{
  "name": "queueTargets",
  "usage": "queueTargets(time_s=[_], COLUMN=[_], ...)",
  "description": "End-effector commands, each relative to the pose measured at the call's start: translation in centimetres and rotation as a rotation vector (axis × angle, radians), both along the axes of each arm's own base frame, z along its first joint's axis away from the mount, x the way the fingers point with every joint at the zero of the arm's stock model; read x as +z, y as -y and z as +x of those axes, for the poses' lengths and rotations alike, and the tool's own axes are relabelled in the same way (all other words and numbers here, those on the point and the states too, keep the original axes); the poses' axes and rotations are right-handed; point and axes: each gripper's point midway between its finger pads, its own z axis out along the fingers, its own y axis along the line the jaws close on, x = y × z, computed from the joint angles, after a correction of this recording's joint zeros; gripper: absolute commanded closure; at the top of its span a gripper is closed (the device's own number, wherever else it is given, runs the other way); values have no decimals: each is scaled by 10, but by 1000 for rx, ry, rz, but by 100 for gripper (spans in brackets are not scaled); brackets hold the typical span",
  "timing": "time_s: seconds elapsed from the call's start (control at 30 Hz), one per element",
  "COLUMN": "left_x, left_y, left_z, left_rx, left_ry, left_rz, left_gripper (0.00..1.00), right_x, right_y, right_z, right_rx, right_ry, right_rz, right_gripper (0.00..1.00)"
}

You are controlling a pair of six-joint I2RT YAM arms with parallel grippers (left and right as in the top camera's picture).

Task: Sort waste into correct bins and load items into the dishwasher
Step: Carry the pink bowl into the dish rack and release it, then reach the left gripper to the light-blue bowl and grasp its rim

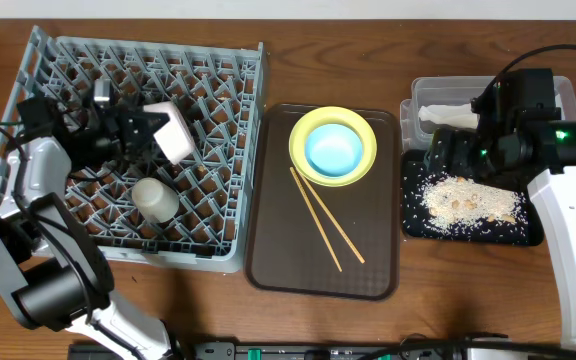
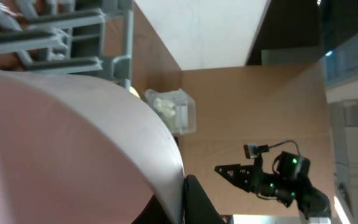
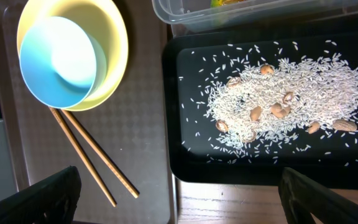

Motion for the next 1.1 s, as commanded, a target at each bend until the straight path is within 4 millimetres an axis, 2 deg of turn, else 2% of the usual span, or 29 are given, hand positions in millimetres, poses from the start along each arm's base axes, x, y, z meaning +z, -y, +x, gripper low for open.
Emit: queueTargets(time_s=[0.0,0.03,0.07,0.13,0.23,0.33,0.4,0.47,0.7,0.87,1.07], left_x=[-17,-20,-22,-24,-28,-39,-57,-65,-62,-46,-17], left_y=[-15,-19,-23,-30,-43,-58,-75,-85,-102,-101,-84], left_z=[4,4,3,2,1,-2,-9,-13,-18,-18,-17], left_rx=[46,58,69,89,124,167,213,239,298,304,297], left_ry=[-40,-51,-57,-68,-82,-128,-211,-251,-280,-239,-176], left_rz=[97,113,122,130,145,199,277,311,291,316,438], left_gripper=[91,85,71,55,39,30,27,26,22,19,16], right_x=[6,5,5,5,5,5,5,5,5,5,5], right_y=[5,5,5,5,5,5,5,5,5,7,9], right_z=[1,0,0,0,0,0,0,0,0,0,0], right_rx=[-25,-25,-25,-25,-25,-25,-24,-24,-24,-28,-32], right_ry=[14,13,12,11,12,12,12,12,12,12,12], right_rz=[-4,-4,-4,-4,-4,-4,-4,-4,-4,-14,-26], right_gripper=[1,1,1,1,1,1,1,1,1,1,1])
